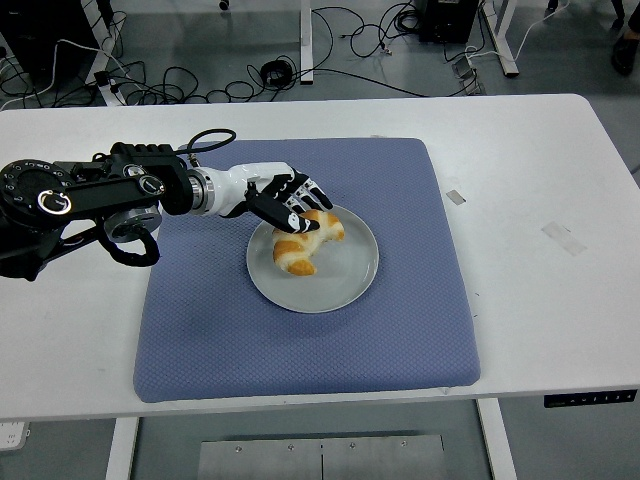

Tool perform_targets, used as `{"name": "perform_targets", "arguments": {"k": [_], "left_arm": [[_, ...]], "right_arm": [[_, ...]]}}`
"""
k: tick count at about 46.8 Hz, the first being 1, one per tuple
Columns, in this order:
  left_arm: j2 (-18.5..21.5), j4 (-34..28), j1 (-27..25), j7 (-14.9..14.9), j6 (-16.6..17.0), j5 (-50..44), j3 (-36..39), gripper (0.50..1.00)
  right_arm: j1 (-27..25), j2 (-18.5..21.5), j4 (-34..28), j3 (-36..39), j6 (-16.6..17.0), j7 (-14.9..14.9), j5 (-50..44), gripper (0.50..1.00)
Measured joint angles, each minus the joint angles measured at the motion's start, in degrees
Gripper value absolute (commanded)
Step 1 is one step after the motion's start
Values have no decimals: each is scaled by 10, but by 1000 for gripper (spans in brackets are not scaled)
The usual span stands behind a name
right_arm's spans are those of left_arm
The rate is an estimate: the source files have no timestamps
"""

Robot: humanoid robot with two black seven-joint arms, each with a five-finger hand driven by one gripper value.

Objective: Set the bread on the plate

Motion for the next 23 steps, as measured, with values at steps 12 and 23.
{"name": "perform_targets", "arguments": {"k": [12, 23], "left_arm": [[0, 2, 7, 0, 1, 0, 0, 667], [0, 3, 12, -1, 1, 0, 0, 678]], "right_arm": [[0, 0, 0, 0, 0, 0, 0, 1000], [0, 0, 0, 0, 0, 0, 0, 1000]]}}
